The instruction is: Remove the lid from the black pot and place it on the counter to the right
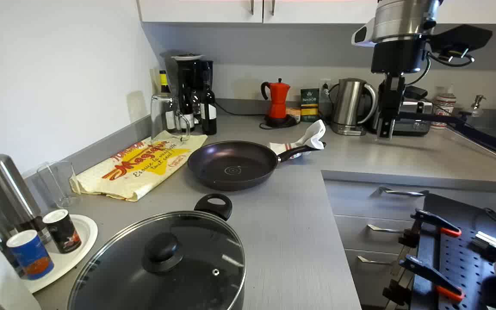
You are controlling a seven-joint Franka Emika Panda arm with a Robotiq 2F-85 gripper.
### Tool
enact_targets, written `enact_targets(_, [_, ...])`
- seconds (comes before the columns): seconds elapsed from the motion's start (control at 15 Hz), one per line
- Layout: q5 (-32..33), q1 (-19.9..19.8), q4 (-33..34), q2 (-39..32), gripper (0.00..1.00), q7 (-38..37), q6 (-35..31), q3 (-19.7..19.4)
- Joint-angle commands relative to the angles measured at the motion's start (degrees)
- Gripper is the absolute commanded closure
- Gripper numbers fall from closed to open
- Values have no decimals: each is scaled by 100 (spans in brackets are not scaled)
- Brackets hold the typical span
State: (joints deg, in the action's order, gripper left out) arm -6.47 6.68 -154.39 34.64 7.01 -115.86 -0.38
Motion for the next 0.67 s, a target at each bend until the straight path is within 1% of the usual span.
enact_targets(0.0, [-20,-35,8,-1,0,15,13,34])
enact_targets(0.53, [-20,-35,8,-1,0,15,13,34])
enact_targets(0.6, [55,-57,31,-44,0,-26,-39,83])
